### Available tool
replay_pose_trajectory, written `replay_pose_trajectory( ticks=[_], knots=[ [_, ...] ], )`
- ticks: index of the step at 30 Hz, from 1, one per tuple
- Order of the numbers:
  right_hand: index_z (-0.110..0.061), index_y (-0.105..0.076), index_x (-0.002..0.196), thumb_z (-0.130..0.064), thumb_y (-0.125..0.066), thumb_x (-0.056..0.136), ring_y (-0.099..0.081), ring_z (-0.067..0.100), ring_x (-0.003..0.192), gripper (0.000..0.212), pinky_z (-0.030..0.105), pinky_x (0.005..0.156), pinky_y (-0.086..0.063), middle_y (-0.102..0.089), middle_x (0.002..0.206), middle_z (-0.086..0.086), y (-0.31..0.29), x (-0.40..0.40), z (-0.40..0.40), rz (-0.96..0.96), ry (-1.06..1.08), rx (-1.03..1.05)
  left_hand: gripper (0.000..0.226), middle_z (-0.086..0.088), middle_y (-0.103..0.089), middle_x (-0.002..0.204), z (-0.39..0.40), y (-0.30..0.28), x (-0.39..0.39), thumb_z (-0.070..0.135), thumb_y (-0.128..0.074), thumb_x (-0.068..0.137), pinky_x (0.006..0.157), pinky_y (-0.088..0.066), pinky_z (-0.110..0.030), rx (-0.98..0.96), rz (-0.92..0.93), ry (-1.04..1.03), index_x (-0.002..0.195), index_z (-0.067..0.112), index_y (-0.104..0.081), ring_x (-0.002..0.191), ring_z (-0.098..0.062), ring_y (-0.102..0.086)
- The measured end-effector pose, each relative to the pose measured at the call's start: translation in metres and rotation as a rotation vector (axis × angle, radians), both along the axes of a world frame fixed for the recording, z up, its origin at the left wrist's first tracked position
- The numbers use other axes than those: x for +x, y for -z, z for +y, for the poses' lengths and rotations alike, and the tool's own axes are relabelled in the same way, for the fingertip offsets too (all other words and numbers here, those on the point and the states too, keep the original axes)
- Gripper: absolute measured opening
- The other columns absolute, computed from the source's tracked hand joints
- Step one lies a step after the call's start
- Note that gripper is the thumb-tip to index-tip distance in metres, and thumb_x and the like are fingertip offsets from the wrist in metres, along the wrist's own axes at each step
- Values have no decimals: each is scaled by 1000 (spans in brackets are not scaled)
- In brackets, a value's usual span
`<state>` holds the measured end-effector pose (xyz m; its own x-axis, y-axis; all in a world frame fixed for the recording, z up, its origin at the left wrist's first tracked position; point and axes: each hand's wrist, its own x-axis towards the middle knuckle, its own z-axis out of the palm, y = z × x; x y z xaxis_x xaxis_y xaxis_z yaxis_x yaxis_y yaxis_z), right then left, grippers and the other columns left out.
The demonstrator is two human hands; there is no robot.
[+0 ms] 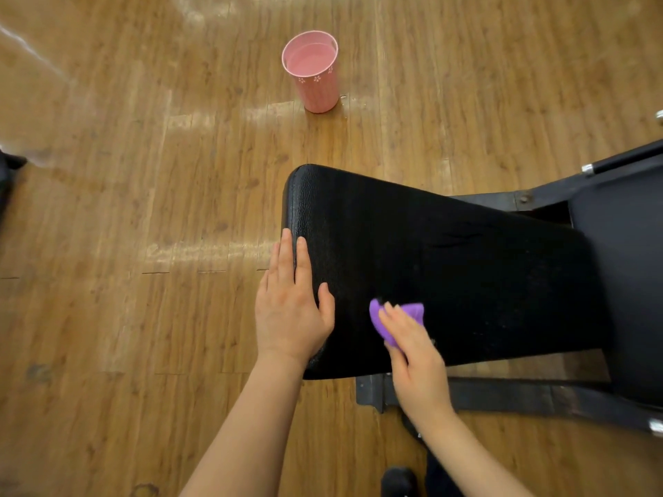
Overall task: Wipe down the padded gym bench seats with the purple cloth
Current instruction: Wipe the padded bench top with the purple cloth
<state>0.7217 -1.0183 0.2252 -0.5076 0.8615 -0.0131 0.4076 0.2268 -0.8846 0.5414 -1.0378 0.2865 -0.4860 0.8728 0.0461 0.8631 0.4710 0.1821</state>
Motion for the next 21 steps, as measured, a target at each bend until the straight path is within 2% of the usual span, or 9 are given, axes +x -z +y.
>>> replay_pose_trajectory(
  ticks=[3, 6, 11, 14, 19, 21],
  knots=[
    [-14, -46, 132, -3, -48, 85, -37, -1, 132, 49, 29, 110, -27, -50, 134, -4, 6, 15, -21, -3, -1, 14, 65, -23, -34, 150, 0, 0, 0, 32, -38, 86, 94, -50, -48, -3, -2, 2, 140, -4, -40, 132, -39, -43],
    [-13, -48, 130, -13, -39, 87, -41, 6, 130, 44, 32, 109, -30, -52, 132, -2, 2, 13, -13, 6, 4, 48, 65, -23, -34, 150, 0, 0, 1, 32, -38, 86, 91, -51, -50, -10, -13, 1, 140, -4, -40, 131, -39, -44],
    [-11, -45, 133, -1, -45, 85, -44, 16, 129, 49, 29, 112, -29, -51, 133, 3, -6, -8, -9, 76, -152, 227, 65, -24, -34, 149, 1, 0, 0, 31, -39, 84, 85, -53, -50, -9, -26, -4, 139, -5, -41, 126, -41, -49],
    [-12, -42, 135, 3, -43, 83, -43, 15, 130, 54, 29, 113, -28, -51, 133, 2, 2, -3, -5, 74, -207, 240, 65, -24, -34, 149, 1, 0, -1, 31, -39, 84, 85, -53, -50, -7, -32, 4, 139, -5, -41, 129, -41, -46],
    [-14, -44, 133, -4, -43, 85, -43, 12, 130, 48, 32, 110, -31, -52, 132, 2, 19, 29, 9, -24, -74, 129, 66, -23, -33, 150, 1, -1, -1, 31, -39, 85, 90, -51, -52, -13, -21, -4, 140, -4, -40, 131, -40, -44],
    [-13, -48, 130, 5, -50, 84, -43, 12, 128, 50, 30, 110, -30, -52, 131, 2, 19, 28, 13, -32, -58, 123, 65, -23, -33, 150, 1, -1, -1, 31, -39, 85, 92, -50, -51, -9, -19, -2, 140, -4, -40, 132, -39, -42]
  ],
)
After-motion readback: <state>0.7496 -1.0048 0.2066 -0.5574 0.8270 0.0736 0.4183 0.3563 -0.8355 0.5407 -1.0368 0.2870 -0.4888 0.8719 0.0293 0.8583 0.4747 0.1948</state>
